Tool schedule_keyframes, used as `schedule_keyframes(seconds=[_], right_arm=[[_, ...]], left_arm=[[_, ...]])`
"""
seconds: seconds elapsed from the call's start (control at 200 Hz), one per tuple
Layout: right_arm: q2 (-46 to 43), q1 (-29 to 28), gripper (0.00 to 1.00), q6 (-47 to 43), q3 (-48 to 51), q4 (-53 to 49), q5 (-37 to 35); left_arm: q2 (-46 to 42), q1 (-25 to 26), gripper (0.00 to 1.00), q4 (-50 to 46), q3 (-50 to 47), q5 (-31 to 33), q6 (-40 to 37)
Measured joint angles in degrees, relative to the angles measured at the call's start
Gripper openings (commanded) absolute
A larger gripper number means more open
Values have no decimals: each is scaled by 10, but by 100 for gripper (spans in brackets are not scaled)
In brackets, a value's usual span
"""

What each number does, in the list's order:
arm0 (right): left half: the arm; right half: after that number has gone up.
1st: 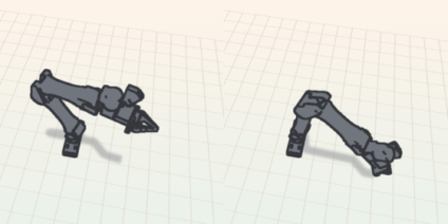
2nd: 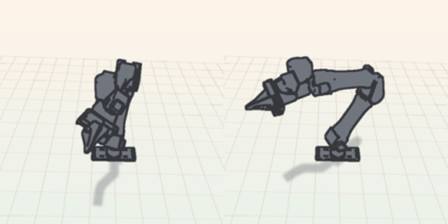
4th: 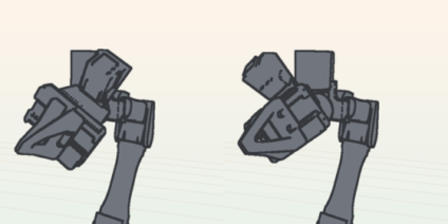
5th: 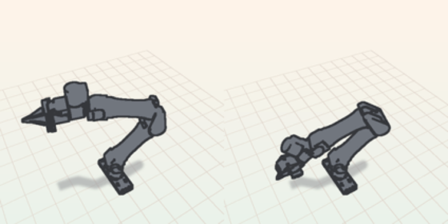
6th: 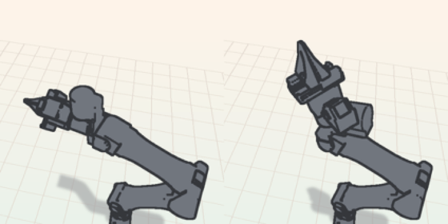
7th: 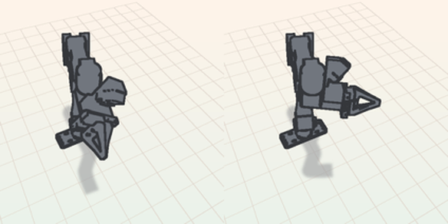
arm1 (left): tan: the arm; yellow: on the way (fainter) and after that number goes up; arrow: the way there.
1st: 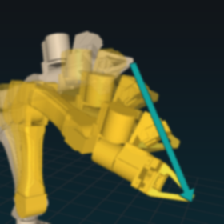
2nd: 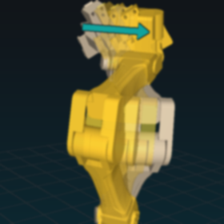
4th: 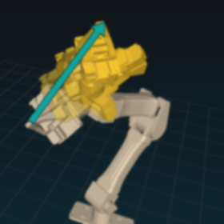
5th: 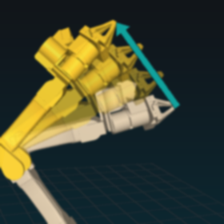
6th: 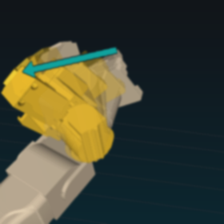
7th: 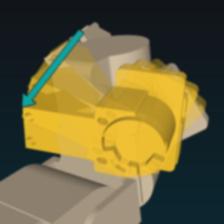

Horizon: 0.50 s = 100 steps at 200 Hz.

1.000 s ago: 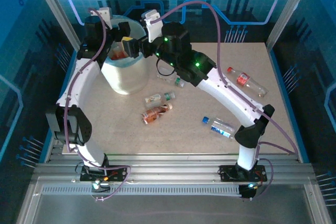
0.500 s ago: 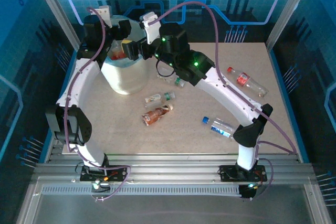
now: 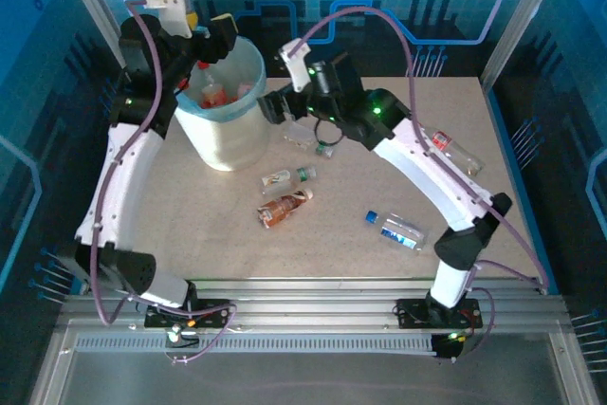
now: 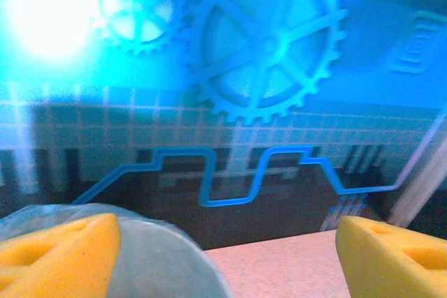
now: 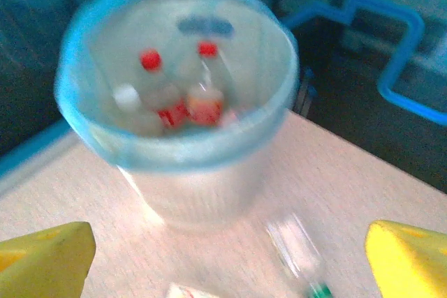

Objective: Put the plastic bottles in the bin

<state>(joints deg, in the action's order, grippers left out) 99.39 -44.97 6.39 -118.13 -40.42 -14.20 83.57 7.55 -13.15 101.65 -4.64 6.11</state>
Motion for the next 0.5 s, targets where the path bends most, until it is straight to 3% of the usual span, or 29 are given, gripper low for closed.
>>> schedule_keyframes(seconds=[0.265,0.5], right_arm=[[-177,100,100,-52,266,-41,-37],[-204,344,100,-37,353,-46,-44]], left_arm=[[-43,165,81,-43,-31,5,-62],[38,275,80,-46,-36,7,-40]])
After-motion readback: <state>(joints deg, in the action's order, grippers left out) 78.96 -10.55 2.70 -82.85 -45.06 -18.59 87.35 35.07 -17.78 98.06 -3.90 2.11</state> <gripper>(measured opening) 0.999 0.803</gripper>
